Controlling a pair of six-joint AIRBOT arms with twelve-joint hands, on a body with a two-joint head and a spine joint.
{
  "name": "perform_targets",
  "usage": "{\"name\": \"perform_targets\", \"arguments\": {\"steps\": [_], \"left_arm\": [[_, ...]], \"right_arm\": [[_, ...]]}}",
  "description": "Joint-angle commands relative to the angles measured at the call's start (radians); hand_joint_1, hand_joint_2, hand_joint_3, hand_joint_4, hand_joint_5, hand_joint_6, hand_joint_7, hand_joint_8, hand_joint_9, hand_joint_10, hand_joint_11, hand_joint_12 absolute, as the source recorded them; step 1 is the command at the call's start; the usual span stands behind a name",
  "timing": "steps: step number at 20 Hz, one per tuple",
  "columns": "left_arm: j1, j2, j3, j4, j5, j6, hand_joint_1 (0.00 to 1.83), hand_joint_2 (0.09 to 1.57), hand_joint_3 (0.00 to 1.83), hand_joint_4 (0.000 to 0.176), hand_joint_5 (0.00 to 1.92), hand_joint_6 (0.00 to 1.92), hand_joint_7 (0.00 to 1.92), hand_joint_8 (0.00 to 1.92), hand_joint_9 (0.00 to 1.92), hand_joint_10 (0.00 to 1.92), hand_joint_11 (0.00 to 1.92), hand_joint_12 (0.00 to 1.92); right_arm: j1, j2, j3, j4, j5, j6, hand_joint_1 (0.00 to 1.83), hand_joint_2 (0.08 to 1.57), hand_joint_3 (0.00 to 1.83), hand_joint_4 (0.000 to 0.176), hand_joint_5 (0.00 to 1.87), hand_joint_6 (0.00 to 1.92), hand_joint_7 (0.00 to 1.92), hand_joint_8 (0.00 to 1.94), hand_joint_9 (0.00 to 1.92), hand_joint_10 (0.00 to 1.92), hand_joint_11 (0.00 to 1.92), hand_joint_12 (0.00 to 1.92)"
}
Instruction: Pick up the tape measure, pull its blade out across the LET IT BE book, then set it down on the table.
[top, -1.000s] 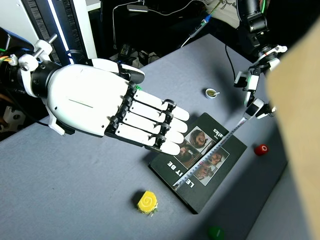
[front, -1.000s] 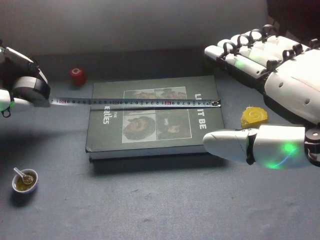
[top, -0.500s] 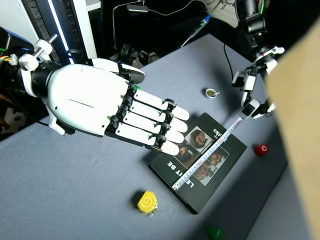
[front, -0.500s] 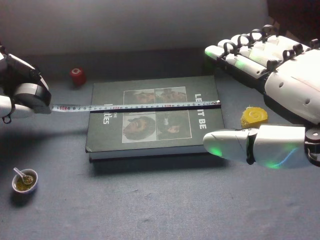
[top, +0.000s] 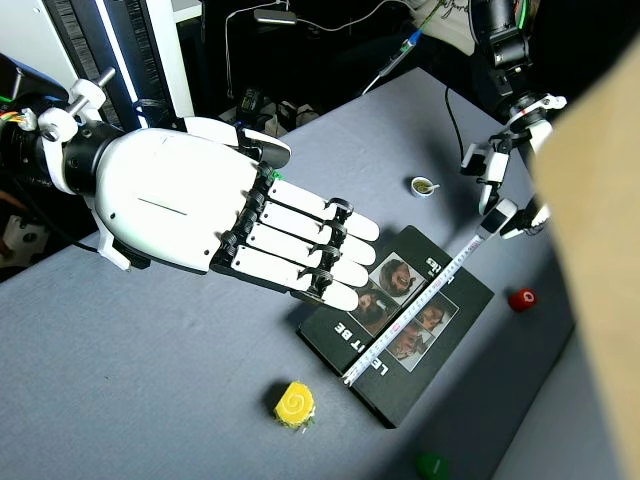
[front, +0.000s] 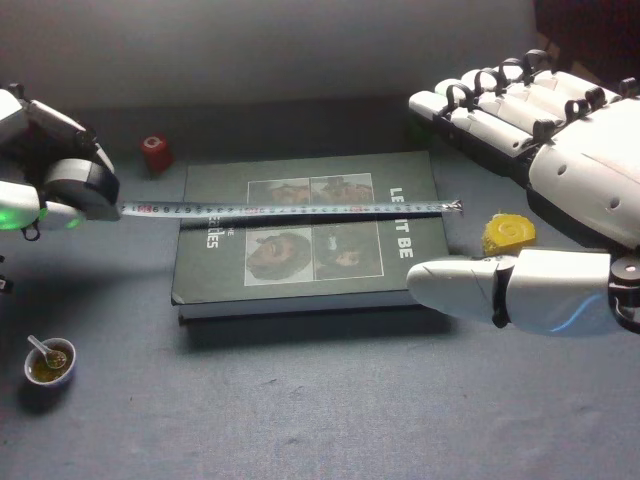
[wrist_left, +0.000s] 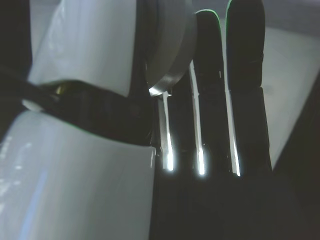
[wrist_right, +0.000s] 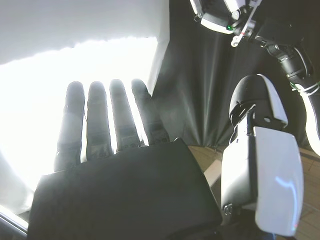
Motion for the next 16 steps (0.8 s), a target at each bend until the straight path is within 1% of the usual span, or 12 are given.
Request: {"name": "perform_targets", "arguments": {"steps": [1, 4, 8, 13, 16], "left_arm": [[-0.016, 0.014, -0.002, -0.022, -0.097, -0.004, 1.38, 1.1, 0.0, 0.0, 1.05, 0.69, 0.94, 1.03, 0.93, 1.25, 0.9, 0.96], [-0.062, 0.033, -0.048, -0.005, -0.064, 0.012, 1.38, 1.1, 0.0, 0.0, 1.05, 0.68, 0.94, 1.04, 0.92, 1.26, 0.91, 0.96], [-0.111, 0.06, -0.094, -0.005, -0.057, 0.032, 1.38, 1.11, 0.0, 0.0, 1.06, 0.67, 0.93, 1.05, 0.92, 1.26, 0.91, 0.96], [-0.142, 0.085, -0.102, -0.02, -0.057, 0.04, 1.38, 1.1, 0.0, 0.0, 1.08, 0.63, 0.94, 1.04, 0.91, 1.27, 0.91, 0.96], [-0.171, 0.095, -0.094, -0.062, -0.06, 0.071, 1.38, 1.1, 0.0, 0.0, 1.08, 0.62, 0.95, 1.04, 0.91, 1.27, 0.91, 0.96]], "right_arm": [[0.009, 0.003, -0.003, -0.041, 0.098, 0.004, 0.0, 1.04, 0.0, 0.0, 0.0, 0.0, 0.0, 0.0, 0.0, 0.0, 0.0, 0.19], [0.013, 0.004, -0.003, -0.045, 0.102, 0.004, 0.0, 1.04, 0.0, 0.0, 0.0, 0.0, 0.0, 0.0, 0.0, 0.0, 0.0, 0.18], [0.017, 0.004, -0.003, -0.069, 0.127, 0.006, 0.0, 1.04, 0.0, 0.0, 0.0, 0.0, 0.0, 0.0, 0.0, 0.0, 0.0, 0.18], [0.019, 0.004, -0.001, -0.069, 0.135, 0.006, 0.0, 1.04, 0.0, 0.0, 0.0, 0.0, 0.0, 0.0, 0.0, 0.0, 0.0, 0.19], [0.015, 0.004, -0.001, -0.069, 0.131, 0.006, 0.0, 1.04, 0.0, 0.0, 0.0, 0.0, 0.0, 0.0, 0.0, 0.0, 0.0, 0.18]]}}
